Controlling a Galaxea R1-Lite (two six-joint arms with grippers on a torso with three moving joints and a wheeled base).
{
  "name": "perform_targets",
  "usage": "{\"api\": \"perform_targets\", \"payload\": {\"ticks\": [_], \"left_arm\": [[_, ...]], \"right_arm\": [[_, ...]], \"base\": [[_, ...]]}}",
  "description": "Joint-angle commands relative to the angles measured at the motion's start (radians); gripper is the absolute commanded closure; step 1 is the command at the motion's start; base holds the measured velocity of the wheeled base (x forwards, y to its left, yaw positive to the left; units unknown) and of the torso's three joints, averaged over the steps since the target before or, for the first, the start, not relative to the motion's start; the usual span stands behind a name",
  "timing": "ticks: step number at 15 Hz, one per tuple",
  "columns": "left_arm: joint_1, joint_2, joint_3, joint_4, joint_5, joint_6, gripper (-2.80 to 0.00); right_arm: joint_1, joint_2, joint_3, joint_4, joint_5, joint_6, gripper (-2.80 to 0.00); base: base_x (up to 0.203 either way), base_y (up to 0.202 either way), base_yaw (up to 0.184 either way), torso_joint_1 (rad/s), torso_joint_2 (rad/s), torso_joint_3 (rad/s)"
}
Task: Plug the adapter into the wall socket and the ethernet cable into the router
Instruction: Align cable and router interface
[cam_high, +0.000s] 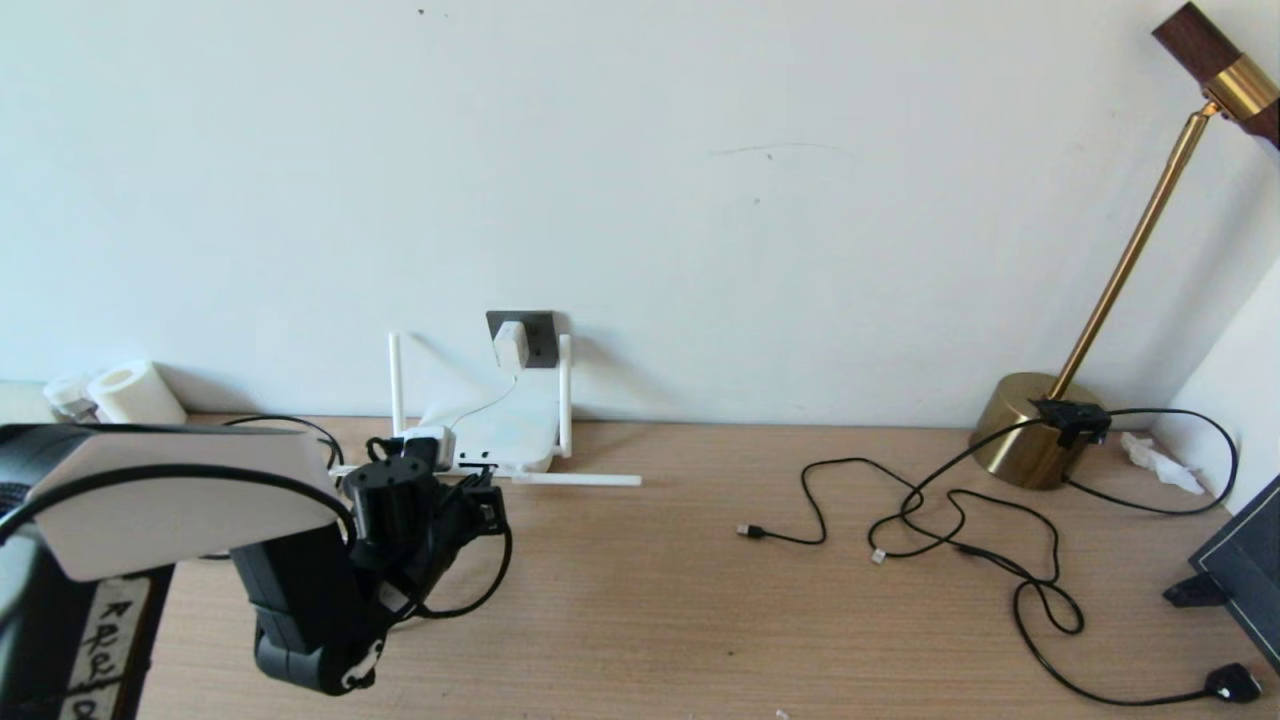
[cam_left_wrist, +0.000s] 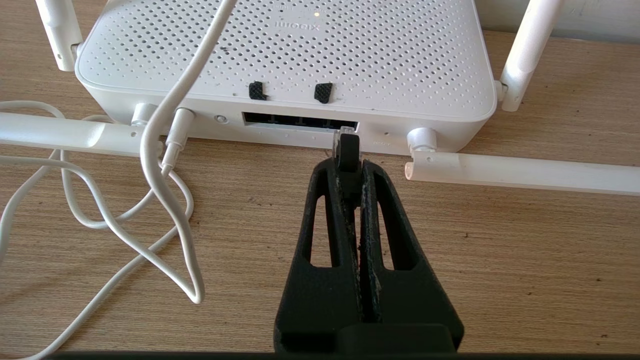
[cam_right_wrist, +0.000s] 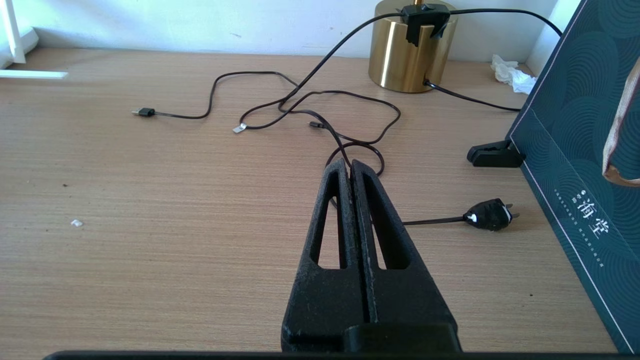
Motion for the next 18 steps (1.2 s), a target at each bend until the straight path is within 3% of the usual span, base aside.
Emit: {"api": "perform_targets", "payload": {"ticks": [1, 18], "left_arm": [[0.001, 0.001, 0.0, -0.008, 0.002, -0.001, 0.0], [0.014, 0.015, -0.042, -0.002, -0.005, -0.001, 0.0]], "right_arm": [[0.0, 0.0, 0.0, -0.001, 0.0, 0.0, 0.0], [0.0, 0.001, 0.0, -0.001, 0.0, 0.0, 0.0]], "base": [[0.0, 0.0, 0.0, 0.0, 0.0, 0.0], [0.0, 0.0, 0.0, 0.0, 0.0, 0.0]]}}
